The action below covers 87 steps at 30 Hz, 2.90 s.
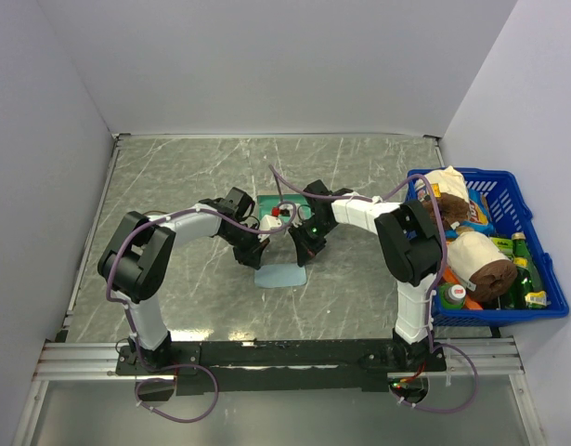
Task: Organize the sunglasses
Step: Pick up the folded cleaning cloth from the center of the board, then place the folded cleaning cloth at the center of the board.
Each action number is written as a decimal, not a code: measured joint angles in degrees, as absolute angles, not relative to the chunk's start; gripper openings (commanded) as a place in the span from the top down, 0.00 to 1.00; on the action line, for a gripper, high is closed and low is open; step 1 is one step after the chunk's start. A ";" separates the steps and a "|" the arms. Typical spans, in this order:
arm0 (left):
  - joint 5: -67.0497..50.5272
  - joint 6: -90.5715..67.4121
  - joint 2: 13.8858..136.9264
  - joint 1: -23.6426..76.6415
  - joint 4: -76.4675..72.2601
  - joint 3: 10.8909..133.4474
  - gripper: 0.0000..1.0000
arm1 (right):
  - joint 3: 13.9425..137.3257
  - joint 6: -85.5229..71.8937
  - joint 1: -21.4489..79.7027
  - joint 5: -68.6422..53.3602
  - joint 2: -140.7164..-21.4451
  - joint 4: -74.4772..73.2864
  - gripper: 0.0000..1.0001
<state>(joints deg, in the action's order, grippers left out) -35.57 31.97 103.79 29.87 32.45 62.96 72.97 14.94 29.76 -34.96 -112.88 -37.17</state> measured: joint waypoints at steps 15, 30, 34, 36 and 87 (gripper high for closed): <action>-35.81 28.99 103.79 29.89 32.16 67.59 0.99 | 78.22 16.03 29.76 -31.07 -112.71 -38.46 1.00; -27.20 24.08 104.44 29.58 28.71 71.64 0.99 | 80.71 15.44 29.76 -25.19 -112.68 -35.86 1.00; -25.56 23.81 105.82 29.19 27.66 73.21 0.99 | 81.52 14.85 29.76 -23.11 -112.71 -34.39 1.00; -24.93 23.51 106.69 29.02 27.14 73.78 0.99 | 81.84 14.70 29.63 -22.20 -112.71 -33.80 1.00; -18.55 21.71 109.51 28.32 19.18 76.79 0.99 | 84.93 14.41 28.18 -15.64 -114.04 -26.59 1.00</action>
<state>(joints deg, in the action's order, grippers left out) -18.55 21.71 109.51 28.32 19.18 76.79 84.93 14.41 28.18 -15.64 -114.04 -26.59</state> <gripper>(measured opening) 0.015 0.007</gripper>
